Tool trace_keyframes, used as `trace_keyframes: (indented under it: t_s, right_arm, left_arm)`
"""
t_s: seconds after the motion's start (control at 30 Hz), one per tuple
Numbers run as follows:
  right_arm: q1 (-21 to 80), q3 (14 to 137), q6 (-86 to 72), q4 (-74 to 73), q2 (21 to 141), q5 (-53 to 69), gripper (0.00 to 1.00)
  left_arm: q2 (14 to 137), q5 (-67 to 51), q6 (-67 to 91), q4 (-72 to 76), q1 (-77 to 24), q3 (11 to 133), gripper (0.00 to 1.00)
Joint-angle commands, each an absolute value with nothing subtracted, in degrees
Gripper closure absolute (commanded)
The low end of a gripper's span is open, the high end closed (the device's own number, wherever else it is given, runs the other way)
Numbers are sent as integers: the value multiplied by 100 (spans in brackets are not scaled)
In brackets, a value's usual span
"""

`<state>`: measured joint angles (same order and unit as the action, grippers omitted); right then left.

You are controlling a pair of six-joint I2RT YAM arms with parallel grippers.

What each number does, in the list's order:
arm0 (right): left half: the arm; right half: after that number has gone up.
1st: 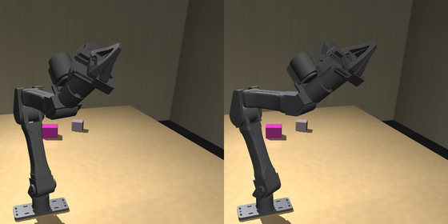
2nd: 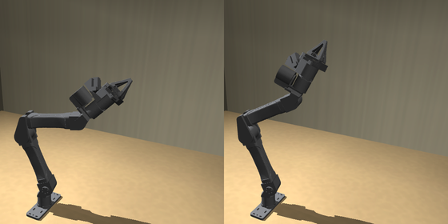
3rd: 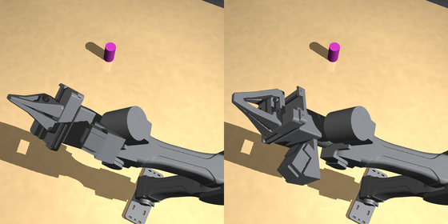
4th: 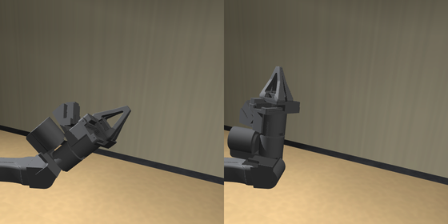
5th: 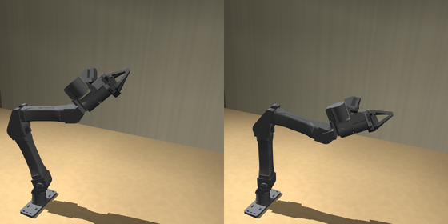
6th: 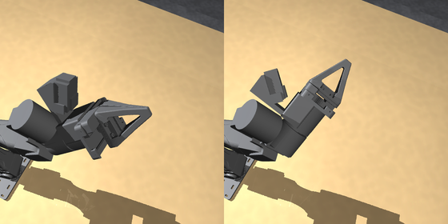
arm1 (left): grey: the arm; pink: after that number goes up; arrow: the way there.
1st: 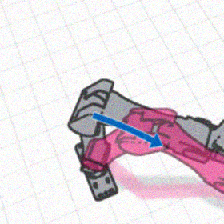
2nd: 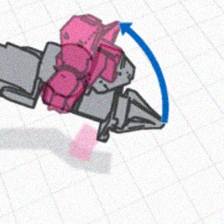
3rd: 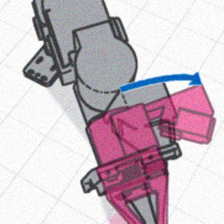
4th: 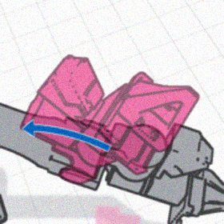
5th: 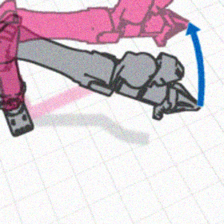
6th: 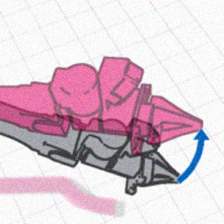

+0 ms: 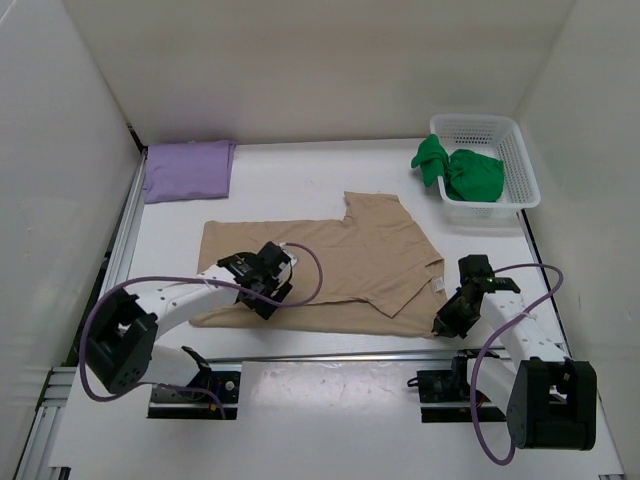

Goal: Fold and stack the t-shirts
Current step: Fold the flattened tshirt in 1/3 of the way

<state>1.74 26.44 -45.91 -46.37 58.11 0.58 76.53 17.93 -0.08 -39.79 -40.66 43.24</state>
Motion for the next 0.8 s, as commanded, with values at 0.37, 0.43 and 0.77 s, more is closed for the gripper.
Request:
trace_keyframes:
  t_s: [0.37,0.43,0.77]
  right_arm:
    - [167,2514,-4553,-4544,5581,70,82]
    - [167,2514,-4553,-4544,5581,70,82]
    - [167,2514,-4553,-4544,5581,123,83]
  left_arm:
    - [8279,2320,0,-3595,-4298,4254,10]
    - [8279,2320,0,-3595,-4245,4368,10]
    - [8078,1953,0,-3953,-3876,4737,8]
